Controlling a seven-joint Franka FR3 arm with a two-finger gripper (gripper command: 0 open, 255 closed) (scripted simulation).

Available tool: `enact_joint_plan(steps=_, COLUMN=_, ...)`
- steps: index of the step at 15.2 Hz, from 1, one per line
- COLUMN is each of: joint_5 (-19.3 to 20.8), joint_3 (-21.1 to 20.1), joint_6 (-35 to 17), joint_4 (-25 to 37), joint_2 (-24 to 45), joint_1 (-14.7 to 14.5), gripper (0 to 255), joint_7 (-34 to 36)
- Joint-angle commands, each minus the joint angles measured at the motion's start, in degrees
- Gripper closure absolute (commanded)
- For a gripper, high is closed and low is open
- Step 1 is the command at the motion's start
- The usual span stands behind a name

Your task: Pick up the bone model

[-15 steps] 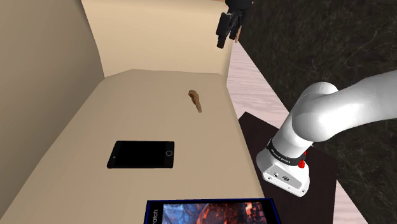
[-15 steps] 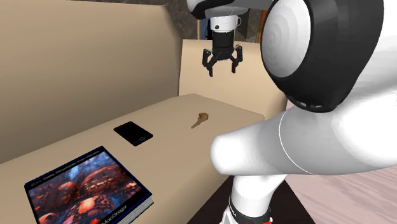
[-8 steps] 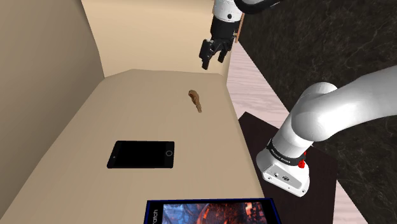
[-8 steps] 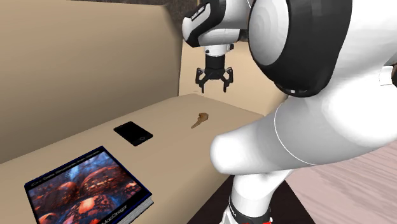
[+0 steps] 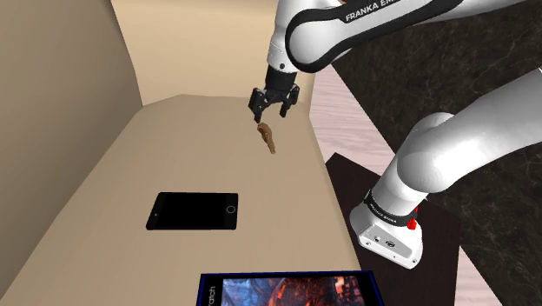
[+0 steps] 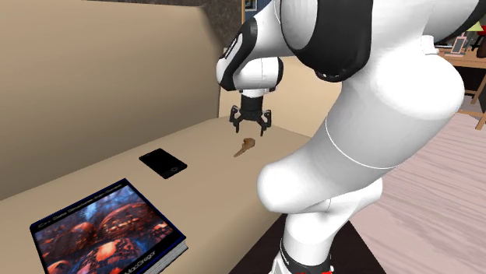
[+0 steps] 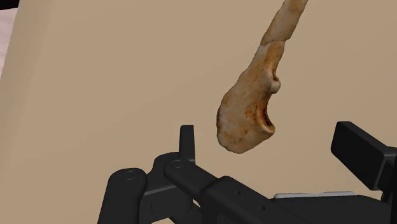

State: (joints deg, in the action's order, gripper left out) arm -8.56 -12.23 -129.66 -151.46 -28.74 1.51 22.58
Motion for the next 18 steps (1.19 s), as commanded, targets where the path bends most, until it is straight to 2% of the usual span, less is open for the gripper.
enact_joint_plan(steps=1, joint_5=-0.8, joint_3=-0.5, joint_6=-2.4, joint_4=-0.8, joint_2=1.2, joint_1=0.1, gripper=0, joint_7=1.6)
enact_joint_plan(steps=8, joint_5=-1.1, joint_3=-1.3, joint_6=-9.6, joint_4=-4.0, joint_2=5.3, joint_1=0.1, gripper=0, joint_7=1.6)
enact_joint_plan(steps=10, joint_5=-1.1, joint_3=-1.3, joint_6=-9.6, joint_4=-4.0, joint_2=5.3, joint_1=0.1, gripper=0, joint_7=1.6)
enact_joint_plan(steps=11, joint_5=-1.1, joint_3=-1.2, joint_6=-9.6, joint_4=-3.9, joint_2=5.4, joint_1=0.1, gripper=255, joint_7=1.5)
enact_joint_plan(steps=18, joint_5=-1.1, joint_3=-1.3, joint_6=-9.6, joint_4=-4.0, joint_2=5.3, joint_1=0.1, gripper=255, joint_7=1.6)
